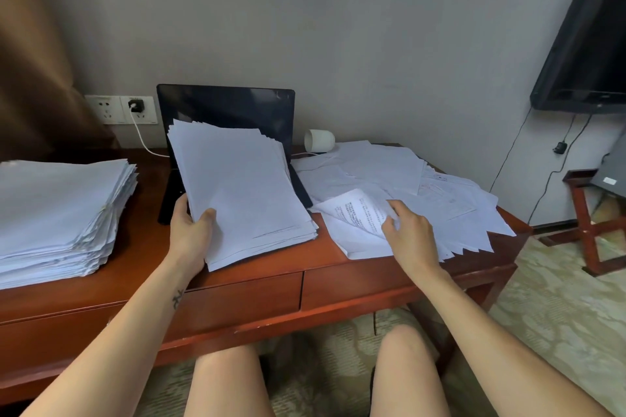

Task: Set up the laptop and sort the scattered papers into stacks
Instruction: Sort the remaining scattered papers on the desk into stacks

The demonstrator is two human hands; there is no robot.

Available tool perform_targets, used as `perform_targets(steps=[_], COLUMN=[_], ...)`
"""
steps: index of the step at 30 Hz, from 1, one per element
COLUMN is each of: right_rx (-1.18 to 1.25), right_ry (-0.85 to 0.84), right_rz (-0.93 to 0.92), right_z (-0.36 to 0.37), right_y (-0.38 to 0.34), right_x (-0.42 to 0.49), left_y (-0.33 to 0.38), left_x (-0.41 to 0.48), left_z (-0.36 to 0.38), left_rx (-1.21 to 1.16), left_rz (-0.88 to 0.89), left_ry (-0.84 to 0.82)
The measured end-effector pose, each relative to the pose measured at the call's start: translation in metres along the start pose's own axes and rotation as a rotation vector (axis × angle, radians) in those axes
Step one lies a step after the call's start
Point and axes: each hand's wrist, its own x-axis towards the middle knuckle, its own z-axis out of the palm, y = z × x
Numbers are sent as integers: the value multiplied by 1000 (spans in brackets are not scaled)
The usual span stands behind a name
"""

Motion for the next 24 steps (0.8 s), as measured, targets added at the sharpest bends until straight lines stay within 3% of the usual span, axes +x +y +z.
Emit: perform_targets(steps=[11, 16, 20, 24], right_rx=[334, 430, 402, 493], right_ry=[186, 14, -222, -434], right_rz=[119, 42, -76, -48], right_z=[-16, -1, 24, 39], right_y=[-21, -57, -89, -103], right_x=[-12, -16, -21, -28], left_y=[11, 12, 16, 23], left_x=[-37, -54, -56, -54], left_z=[-13, -1, 4, 3], left_rx=[83, 92, 109, 109], left_rz=[-59, -120, -194, -256], left_ry=[-109, -207, -265, -294])
